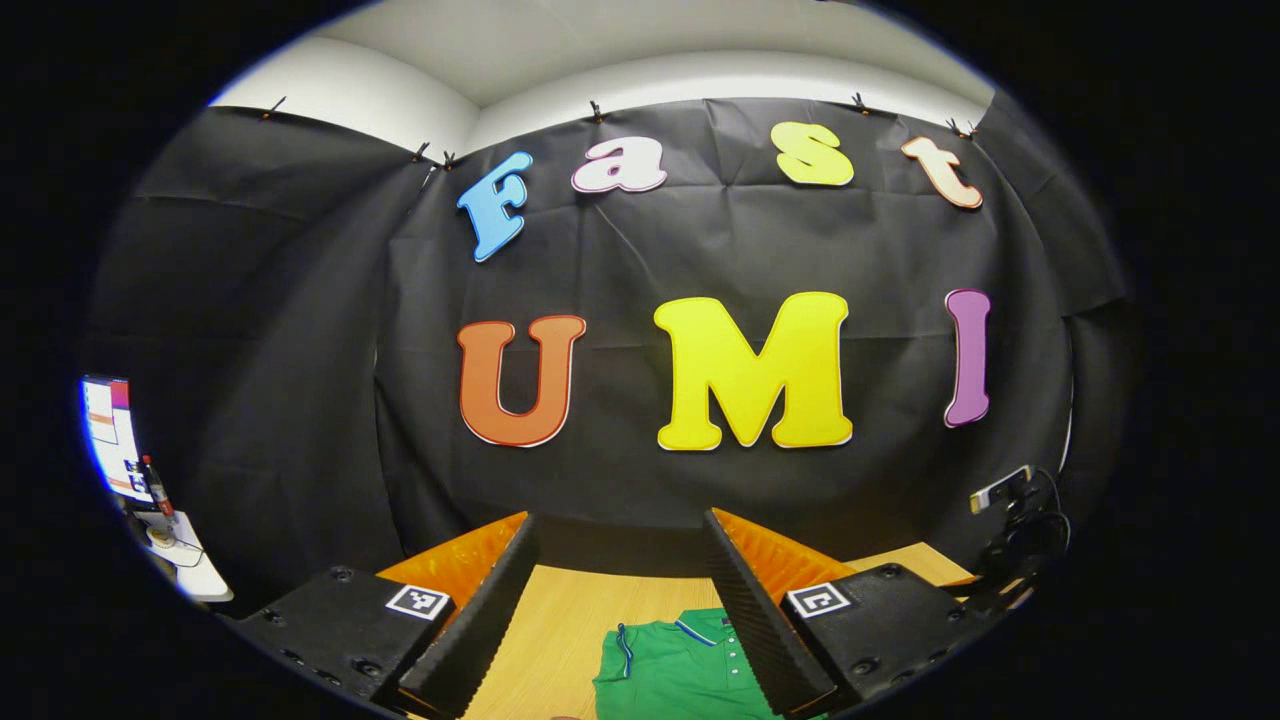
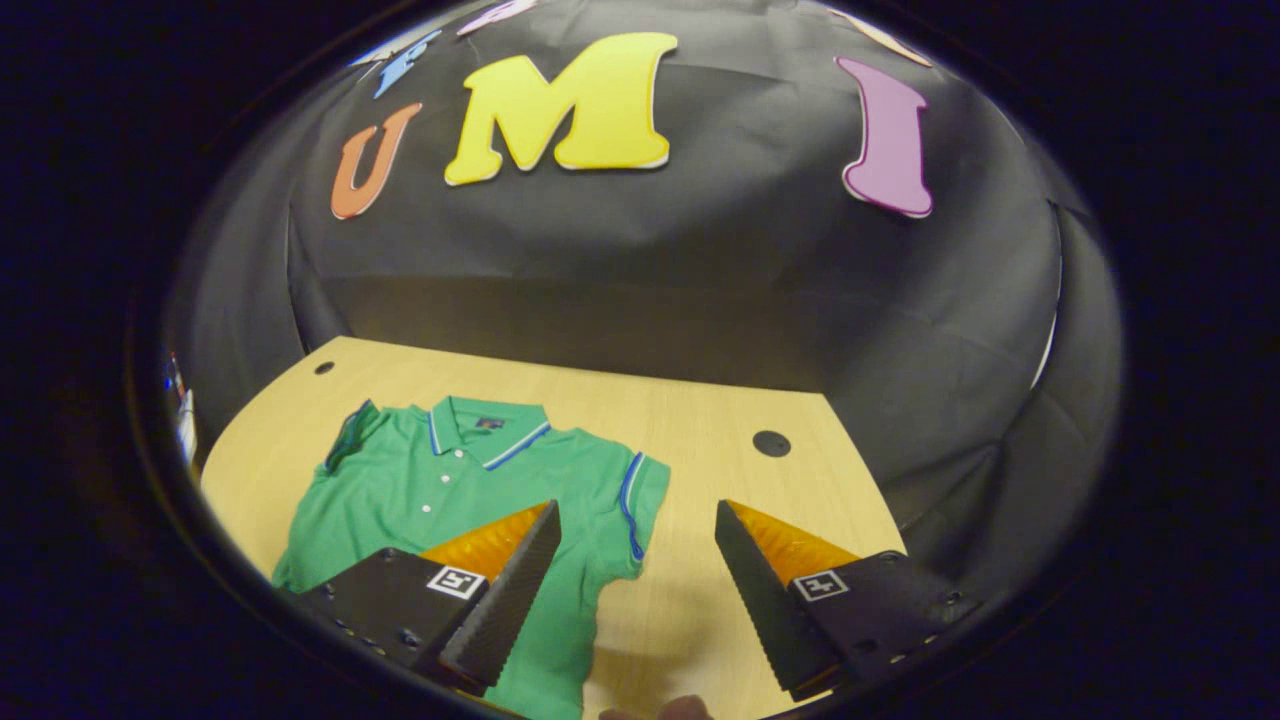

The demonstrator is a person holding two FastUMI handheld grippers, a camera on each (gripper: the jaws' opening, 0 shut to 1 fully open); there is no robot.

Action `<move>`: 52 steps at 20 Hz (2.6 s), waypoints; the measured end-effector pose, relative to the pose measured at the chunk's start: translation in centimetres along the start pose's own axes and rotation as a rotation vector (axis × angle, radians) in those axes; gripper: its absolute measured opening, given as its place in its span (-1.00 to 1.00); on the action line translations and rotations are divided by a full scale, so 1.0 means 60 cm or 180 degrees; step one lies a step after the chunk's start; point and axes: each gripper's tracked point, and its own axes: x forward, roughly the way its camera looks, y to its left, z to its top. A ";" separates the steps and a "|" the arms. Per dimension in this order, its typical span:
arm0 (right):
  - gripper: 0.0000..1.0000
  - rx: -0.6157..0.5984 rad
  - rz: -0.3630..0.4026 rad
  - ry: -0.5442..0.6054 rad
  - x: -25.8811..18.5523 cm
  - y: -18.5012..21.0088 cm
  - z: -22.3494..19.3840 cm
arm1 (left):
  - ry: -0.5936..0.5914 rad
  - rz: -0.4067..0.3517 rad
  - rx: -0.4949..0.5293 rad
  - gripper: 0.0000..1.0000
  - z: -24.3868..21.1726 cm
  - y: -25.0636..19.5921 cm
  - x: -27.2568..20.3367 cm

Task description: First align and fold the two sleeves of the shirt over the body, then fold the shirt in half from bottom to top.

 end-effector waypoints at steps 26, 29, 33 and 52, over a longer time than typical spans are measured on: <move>-1.00 0.0444 0.0129 0.0575 0.129 0.007 -0.054 | 0.0309 -0.0009 0.0093 1.00 -0.059 -0.029 0.021; -1.00 0.0507 0.0146 0.0469 0.118 0.025 -0.014 | 0.0346 0.0000 0.0043 1.00 -0.066 -0.028 0.017; -1.00 0.0476 0.0261 0.0396 0.110 0.091 0.025 | 0.0358 0.0043 0.0017 1.00 -0.068 -0.011 0.009; 0.86 0.0195 0.0524 0.0160 0.083 0.287 0.072 | 0.0472 0.0141 0.0043 1.00 -0.095 0.076 -0.002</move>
